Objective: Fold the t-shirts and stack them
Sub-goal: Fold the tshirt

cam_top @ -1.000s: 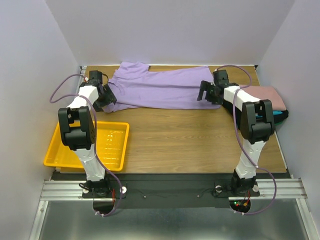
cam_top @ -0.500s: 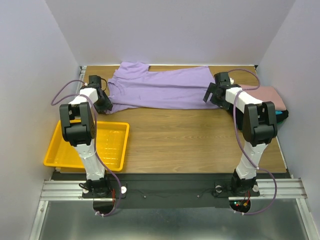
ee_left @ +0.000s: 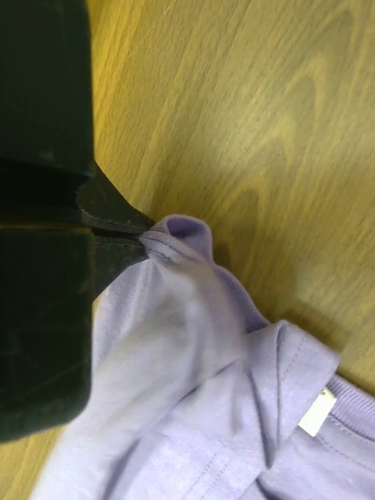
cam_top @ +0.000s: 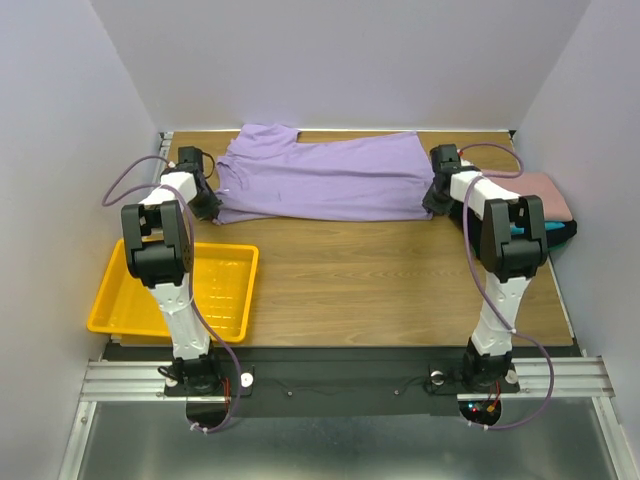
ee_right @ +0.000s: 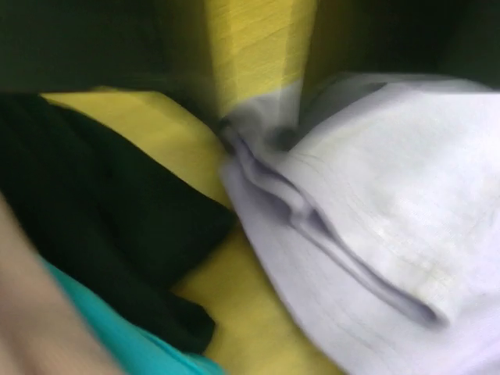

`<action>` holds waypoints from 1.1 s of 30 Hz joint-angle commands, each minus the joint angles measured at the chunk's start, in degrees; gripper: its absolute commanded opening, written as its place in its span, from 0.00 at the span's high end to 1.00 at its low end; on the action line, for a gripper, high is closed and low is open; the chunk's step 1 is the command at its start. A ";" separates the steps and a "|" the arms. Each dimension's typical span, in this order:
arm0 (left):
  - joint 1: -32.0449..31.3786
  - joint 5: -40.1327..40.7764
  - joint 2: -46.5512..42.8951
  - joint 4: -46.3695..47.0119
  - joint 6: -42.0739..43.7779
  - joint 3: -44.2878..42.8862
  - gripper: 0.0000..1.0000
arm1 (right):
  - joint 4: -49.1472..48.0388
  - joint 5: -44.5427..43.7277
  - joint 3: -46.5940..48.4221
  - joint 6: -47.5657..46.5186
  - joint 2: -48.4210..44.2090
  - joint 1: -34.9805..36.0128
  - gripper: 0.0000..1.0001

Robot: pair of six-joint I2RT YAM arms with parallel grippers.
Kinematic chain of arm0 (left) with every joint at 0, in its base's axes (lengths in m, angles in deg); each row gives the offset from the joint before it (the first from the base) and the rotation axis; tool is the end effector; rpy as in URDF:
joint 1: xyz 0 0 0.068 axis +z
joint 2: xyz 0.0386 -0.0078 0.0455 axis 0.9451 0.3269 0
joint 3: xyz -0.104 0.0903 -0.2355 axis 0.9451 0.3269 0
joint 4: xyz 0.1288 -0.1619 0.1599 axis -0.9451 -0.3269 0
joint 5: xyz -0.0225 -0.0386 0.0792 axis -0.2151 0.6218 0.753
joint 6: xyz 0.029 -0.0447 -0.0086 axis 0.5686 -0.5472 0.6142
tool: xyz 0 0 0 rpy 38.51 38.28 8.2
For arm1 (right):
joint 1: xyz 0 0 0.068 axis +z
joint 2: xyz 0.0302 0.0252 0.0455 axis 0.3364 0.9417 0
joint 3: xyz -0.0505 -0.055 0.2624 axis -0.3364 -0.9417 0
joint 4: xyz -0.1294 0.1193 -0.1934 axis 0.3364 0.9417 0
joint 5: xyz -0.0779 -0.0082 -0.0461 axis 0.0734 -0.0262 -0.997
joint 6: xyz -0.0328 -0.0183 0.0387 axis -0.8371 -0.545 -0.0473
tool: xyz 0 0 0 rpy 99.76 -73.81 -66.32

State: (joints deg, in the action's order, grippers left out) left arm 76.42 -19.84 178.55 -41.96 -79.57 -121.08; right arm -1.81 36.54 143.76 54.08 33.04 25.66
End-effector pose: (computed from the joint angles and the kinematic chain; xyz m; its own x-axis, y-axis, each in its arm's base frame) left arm 0.4286 0.0421 0.1801 -0.7310 -0.4774 -0.4876 -0.4405 0.8759 -0.1971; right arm 0.4246 0.0348 0.1698 -0.7157 0.4727 -0.5140 0.5230 0.8506 0.0541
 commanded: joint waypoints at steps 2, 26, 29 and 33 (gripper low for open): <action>0.83 3.13 -1.51 -2.95 0.43 -4.62 1.00 | -0.75 0.54 3.35 1.03 2.28 -0.11 0.89; 4.17 9.11 -3.79 -15.79 -3.52 -3.75 1.00 | 12.52 4.49 2.83 -0.56 -0.28 -0.46 0.96; 4.08 9.03 -4.76 -16.50 -3.78 -3.57 0.99 | 12.87 5.20 3.09 -0.73 0.43 -0.55 0.72; 4.08 9.99 -6.34 -17.99 -4.57 -4.27 0.38 | 13.13 5.46 4.67 -1.96 -0.97 -0.46 0.31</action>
State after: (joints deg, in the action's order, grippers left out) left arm 79.61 -13.43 174.92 -57.22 -83.16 -124.91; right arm 9.77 42.20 146.56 53.34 33.26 25.66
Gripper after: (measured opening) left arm 0.490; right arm 0.604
